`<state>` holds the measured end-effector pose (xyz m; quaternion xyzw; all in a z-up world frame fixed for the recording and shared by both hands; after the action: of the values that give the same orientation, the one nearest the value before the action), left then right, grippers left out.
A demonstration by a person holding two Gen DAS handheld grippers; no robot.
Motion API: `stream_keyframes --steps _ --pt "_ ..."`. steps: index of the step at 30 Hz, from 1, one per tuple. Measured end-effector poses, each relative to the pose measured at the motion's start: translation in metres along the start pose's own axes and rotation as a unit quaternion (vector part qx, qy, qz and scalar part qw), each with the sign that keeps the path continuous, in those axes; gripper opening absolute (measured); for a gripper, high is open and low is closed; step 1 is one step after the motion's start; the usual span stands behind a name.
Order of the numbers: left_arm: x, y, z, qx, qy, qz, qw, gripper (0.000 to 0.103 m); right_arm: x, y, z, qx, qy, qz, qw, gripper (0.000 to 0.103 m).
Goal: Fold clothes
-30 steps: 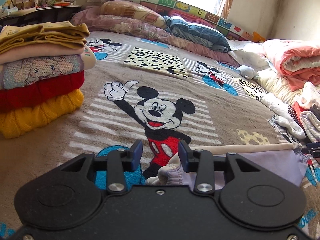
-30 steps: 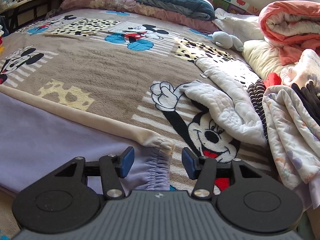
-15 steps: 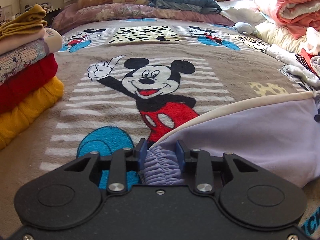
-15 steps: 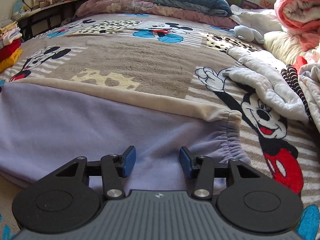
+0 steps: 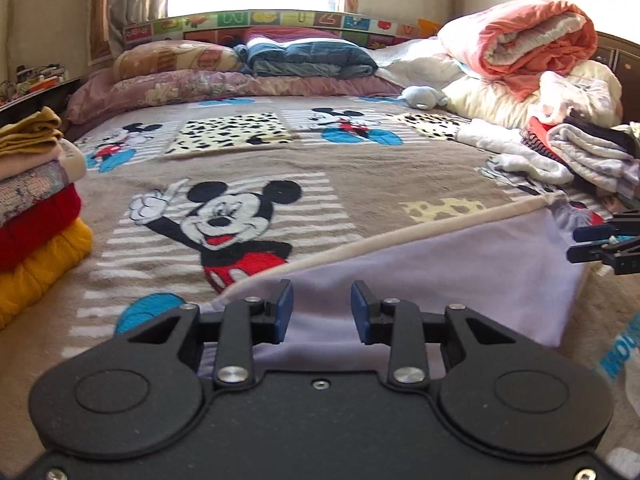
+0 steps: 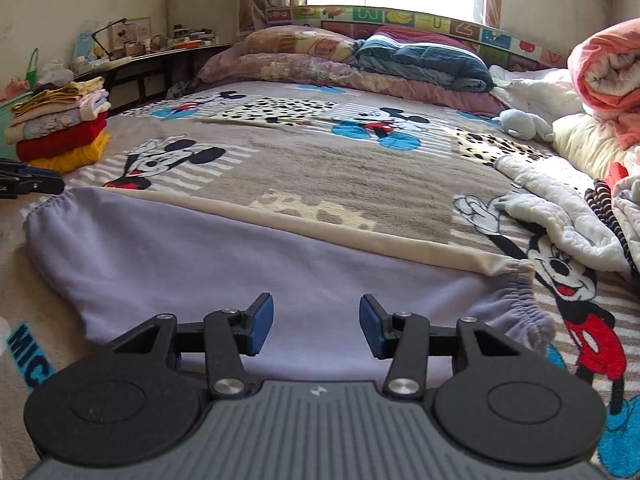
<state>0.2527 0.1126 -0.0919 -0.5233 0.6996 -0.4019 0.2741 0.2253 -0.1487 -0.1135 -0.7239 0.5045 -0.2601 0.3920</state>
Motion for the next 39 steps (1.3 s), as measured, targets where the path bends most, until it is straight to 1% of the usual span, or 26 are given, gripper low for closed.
stream_keyframes --steps 1,2,3,4,5,6,7,11,13,14,16,18,19,21,22,23,24,26,27,28,30,33,35,39 --pt "0.008 0.006 0.001 -0.008 0.009 0.006 0.9999 0.032 -0.011 0.003 -0.001 0.003 -0.01 -0.003 1.0 0.048" --pt "0.013 0.012 0.004 -0.018 0.008 0.016 0.9997 0.032 -0.021 0.006 -0.002 0.005 -0.019 -0.005 1.0 0.048" --pt "0.017 0.02 0.008 -0.032 0.004 0.028 0.9991 0.031 -0.027 0.011 0.0 -0.001 -0.02 -0.001 1.0 0.048" --pt "0.018 0.03 0.014 -0.057 -0.01 0.043 0.9974 0.032 -0.032 0.016 0.003 -0.008 -0.021 0.003 1.0 0.049" --pt "0.018 0.038 0.019 -0.075 -0.021 0.054 0.9955 0.032 -0.033 0.024 0.009 -0.027 -0.019 0.006 0.999 0.049" --pt "0.018 0.041 0.018 -0.074 -0.022 0.054 0.9955 0.031 -0.034 0.031 0.014 -0.043 -0.017 0.01 0.999 0.049" --pt "0.016 0.042 0.015 -0.07 -0.022 0.052 0.996 0.032 -0.034 0.032 0.012 -0.035 -0.016 0.021 0.999 0.049" --pt "0.002 0.022 -0.012 -0.01 -0.024 0.016 0.9995 0.032 -0.032 0.033 -0.004 -0.005 -0.017 0.054 0.998 0.05" --pt "-0.001 0.019 -0.015 0.005 -0.019 0.004 0.9998 0.032 -0.031 0.035 -0.01 0.003 -0.016 0.06 0.998 0.05" --pt "-0.001 0.021 -0.011 -0.002 -0.02 0.003 0.9998 0.032 -0.03 0.036 -0.011 0.006 -0.015 0.063 0.998 0.05" --pt "-0.003 0.032 0.004 -0.045 -0.035 0.004 0.9984 0.033 -0.027 0.038 -0.013 0.012 -0.012 0.076 0.997 0.05" --pt "-0.004 0.039 0.011 -0.06 -0.038 0.002 0.9975 0.033 -0.021 0.039 -0.018 0.022 -0.008 0.093 0.995 0.05" --pt "-0.005 0.039 0.012 -0.061 -0.039 0.001 0.9974 0.033 -0.017 0.039 -0.022 0.027 -0.007 0.102 0.994 0.05" --pt "-0.006 0.024 0.001 -0.024 -0.036 -0.002 0.9991 0.034 -0.009 0.039 -0.028 0.04 -0.003 0.122 0.992 0.05" --pt "-0.007 0.018 -0.003 -0.007 -0.036 -0.006 0.9993 0.04 0.001 0.04 -0.034 0.049 0.001 0.146 0.988 0.05" --pt "-0.01 0.014 -0.003 0.001 -0.04 -0.016 0.9991 0.041 0.011 0.042 -0.039 0.058 0.005 0.171 0.984 0.051" --pt "-0.012 0.014 0.001 -0.002 -0.044 -0.025 0.9987 0.041 0.024 0.044 -0.043 0.066 0.009 0.205 0.976 0.052" --pt "-0.019 0.021 0.018 -0.036 -0.059 -0.045 0.9966 0.042 0.055 0.054 -0.047 0.077 0.021 0.284 0.955 0.055" --pt "-0.02 0.024 0.025 -0.05 -0.067 -0.052 0.9951 0.042 0.071 0.06 -0.046 0.079 0.024 0.328 0.941 0.056" --pt "-0.019 0.022 0.026 -0.044 -0.069 -0.053 0.9952 0.042 0.087 0.068 -0.045 0.081 0.027 0.374 0.924 0.056" --pt "-0.014 0.014 0.024 -0.027 -0.055 -0.059 0.9964 0.042 0.116 0.082 -0.044 0.093 0.031 0.452 0.887 0.059" --pt "-0.01 0.005 0.022 -0.007 -0.05 -0.064 0.9967 0.043 0.138 0.088 -0.034 0.099 0.028 0.49 0.866 0.061" --pt "-0.011 0.005 0.024 -0.009 -0.054 -0.065 0.9964 0.043 0.153 0.092 -0.026 0.103 0.025 0.514 0.851 0.061" --pt "-0.012 0.007 0.028 -0.014 -0.057 -0.067 0.996 0.043 0.167 0.083 -0.006 0.108 0.019 0.532 0.84 0.063"
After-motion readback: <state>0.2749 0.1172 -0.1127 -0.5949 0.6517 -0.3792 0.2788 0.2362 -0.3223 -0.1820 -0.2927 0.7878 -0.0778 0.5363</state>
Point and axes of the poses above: each gripper's, at about its wrist camera, not at the fingertips, and z roughly the way its jaws point, x to its right, y to its underside, the point moved 7 cm from there along z, roughly the way its jaws point, and after that the axes turned 2 degrees about x, right-handed, at the moved point
